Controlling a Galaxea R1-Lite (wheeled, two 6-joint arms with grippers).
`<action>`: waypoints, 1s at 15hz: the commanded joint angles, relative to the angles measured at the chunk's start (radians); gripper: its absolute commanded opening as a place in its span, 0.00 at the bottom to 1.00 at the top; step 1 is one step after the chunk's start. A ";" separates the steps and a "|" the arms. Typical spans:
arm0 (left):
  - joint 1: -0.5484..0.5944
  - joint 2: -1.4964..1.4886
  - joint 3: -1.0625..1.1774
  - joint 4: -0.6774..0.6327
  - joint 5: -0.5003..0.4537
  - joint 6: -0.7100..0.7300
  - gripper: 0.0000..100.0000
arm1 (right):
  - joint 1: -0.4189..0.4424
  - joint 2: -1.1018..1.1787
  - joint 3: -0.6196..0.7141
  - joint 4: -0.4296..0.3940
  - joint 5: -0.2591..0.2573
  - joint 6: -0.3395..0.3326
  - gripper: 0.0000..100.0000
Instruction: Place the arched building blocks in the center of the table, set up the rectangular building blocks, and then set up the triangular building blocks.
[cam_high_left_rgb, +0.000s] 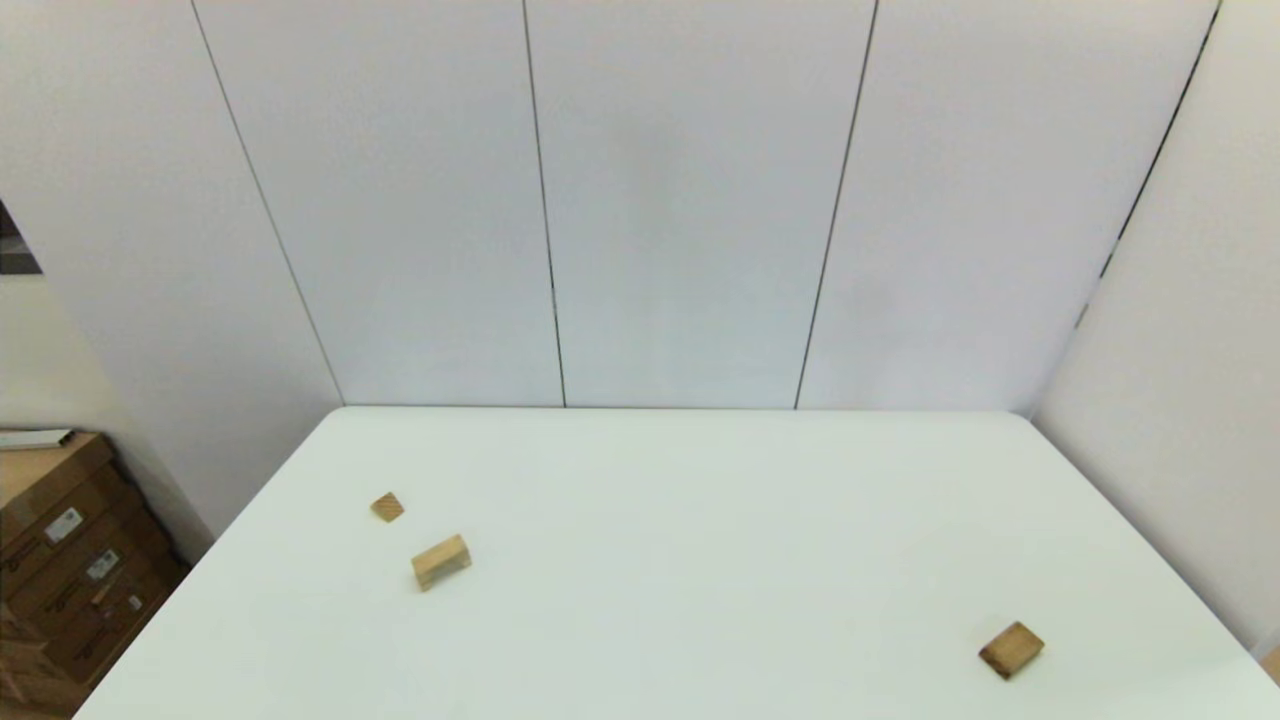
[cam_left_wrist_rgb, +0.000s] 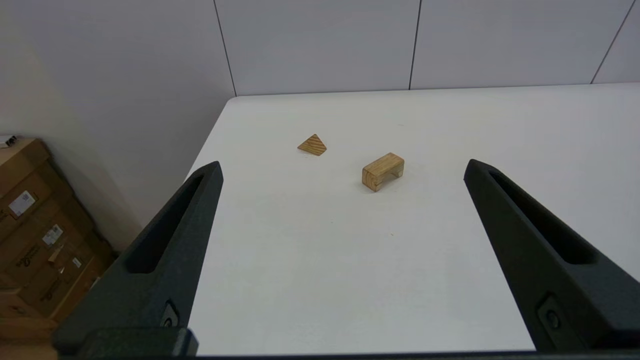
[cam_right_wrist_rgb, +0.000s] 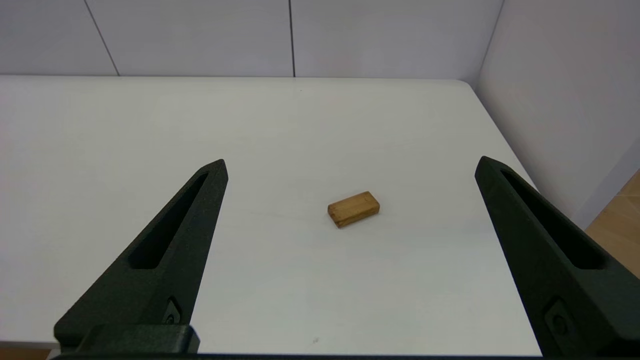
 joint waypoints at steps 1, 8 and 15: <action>0.000 0.002 0.001 -0.001 -0.002 -0.011 1.00 | 0.000 0.000 0.000 0.000 0.000 0.000 1.00; 0.001 0.002 0.001 -0.001 -0.002 -0.014 1.00 | 0.000 0.000 0.000 0.000 0.000 0.000 1.00; 0.001 0.002 0.001 -0.001 0.000 -0.015 1.00 | 0.000 0.000 0.000 0.000 0.000 0.000 1.00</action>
